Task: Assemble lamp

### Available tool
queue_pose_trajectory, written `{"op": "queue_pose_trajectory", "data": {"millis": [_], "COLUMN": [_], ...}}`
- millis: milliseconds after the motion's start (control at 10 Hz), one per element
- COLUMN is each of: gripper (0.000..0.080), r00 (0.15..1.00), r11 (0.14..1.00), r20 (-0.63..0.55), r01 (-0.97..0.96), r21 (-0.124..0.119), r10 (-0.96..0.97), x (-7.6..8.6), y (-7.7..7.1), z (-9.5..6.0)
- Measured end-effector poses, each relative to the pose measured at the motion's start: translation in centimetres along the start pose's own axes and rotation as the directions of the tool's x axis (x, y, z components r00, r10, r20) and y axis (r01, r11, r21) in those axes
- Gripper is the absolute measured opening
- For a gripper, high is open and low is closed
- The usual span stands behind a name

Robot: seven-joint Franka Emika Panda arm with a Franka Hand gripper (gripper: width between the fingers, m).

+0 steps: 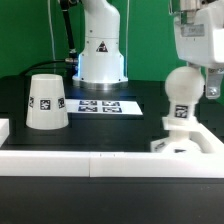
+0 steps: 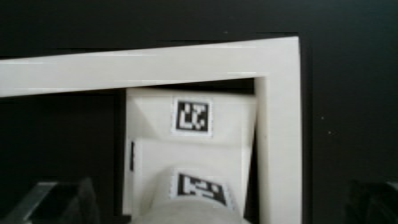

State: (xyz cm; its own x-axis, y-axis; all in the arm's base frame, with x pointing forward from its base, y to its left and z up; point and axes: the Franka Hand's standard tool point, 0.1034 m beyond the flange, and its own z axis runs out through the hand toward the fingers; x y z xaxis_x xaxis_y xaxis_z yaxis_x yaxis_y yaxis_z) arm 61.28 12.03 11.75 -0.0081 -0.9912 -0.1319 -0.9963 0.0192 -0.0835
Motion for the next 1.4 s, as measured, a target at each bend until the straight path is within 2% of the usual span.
{"op": "queue_pose_trajectory", "data": {"millis": [100,200,400,700,800,900,1100,1200,1300,1400], "gripper": [0.0699,0.0699,0.0699,0.0699,0.0699,0.0699,0.0699,0.0699,0.0699,0.0699], "r00": [0.996,0.982,0.979,0.978,0.953,0.881,0.799,0.770,0.774,0.780], "r11": [0.996,0.982,0.978,0.978,0.953,0.879,0.797,0.767,0.771,0.777], "r20": [-0.008,-0.010,0.012,0.012,0.008,0.016,0.028,0.031,0.032,0.030], "r01": [0.091,0.188,0.206,0.209,0.302,0.473,0.602,0.638,0.633,0.626], "r21": [-0.017,-0.019,-0.025,-0.026,-0.036,-0.058,-0.056,-0.059,-0.067,-0.065], "r10": [-0.091,-0.188,-0.206,-0.209,-0.302,-0.473,-0.601,-0.638,-0.632,-0.625], "x": [-0.8,-1.6,-1.3,-1.4,-1.5,-1.8,-1.5,-0.7,-0.1,0.2], "y": [0.4,0.9,2.1,2.1,2.3,2.9,3.4,4.0,4.5,4.7], "z": [-0.4,-0.8,-1.2,-1.0,-1.0,-1.2,-1.8,-2.1,-2.1,-2.0]}}
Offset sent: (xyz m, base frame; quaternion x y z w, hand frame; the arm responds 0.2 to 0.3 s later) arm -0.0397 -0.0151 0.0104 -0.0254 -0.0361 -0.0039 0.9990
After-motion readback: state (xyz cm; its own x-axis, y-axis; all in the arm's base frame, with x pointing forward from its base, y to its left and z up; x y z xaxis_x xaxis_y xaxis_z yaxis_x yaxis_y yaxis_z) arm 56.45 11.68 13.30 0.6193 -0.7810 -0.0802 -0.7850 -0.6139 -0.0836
